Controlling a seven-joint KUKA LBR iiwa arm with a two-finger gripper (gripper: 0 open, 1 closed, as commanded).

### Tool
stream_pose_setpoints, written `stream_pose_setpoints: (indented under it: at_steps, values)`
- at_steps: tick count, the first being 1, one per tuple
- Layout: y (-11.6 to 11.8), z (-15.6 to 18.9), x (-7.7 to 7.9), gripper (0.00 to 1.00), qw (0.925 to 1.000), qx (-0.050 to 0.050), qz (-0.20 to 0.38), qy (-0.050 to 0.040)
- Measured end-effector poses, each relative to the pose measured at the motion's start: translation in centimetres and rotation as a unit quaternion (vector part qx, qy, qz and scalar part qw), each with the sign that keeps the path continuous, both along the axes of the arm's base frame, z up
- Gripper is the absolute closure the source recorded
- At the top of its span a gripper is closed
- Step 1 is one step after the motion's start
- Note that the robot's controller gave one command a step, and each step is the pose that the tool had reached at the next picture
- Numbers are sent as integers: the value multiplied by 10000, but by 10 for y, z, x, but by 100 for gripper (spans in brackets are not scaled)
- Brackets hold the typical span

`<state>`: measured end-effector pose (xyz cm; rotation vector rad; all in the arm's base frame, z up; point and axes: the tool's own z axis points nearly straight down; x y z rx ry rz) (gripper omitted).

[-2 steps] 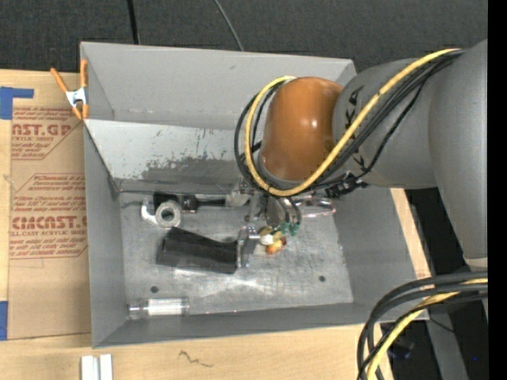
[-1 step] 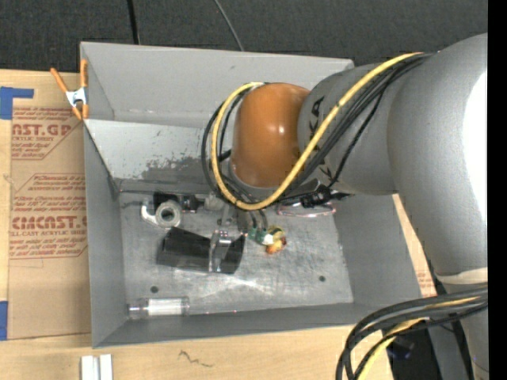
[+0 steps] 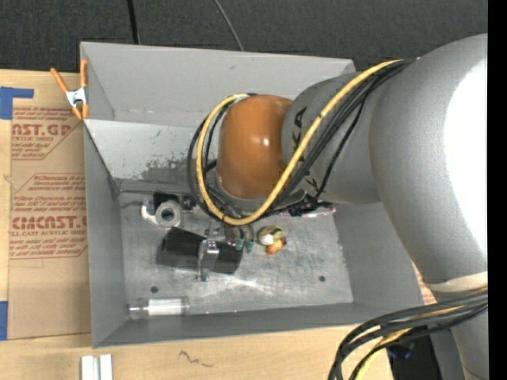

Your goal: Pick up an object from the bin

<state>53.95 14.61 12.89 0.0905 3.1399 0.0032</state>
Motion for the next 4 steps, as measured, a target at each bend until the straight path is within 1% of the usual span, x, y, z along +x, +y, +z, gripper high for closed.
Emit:
stream_pose_setpoints:
  at_steps: [1, 2, 3, 4]
  values:
    - [-16, -12, -13, 0, 9982, -6, -594, 1]
    - [-11, -56, -15, 0, 9981, -8, -623, -5]
    - [-21, -56, -11, 100, 9891, 32, -1471, -59]
    - [-21, -56, -11, 100, 9891, 33, -1472, -59]
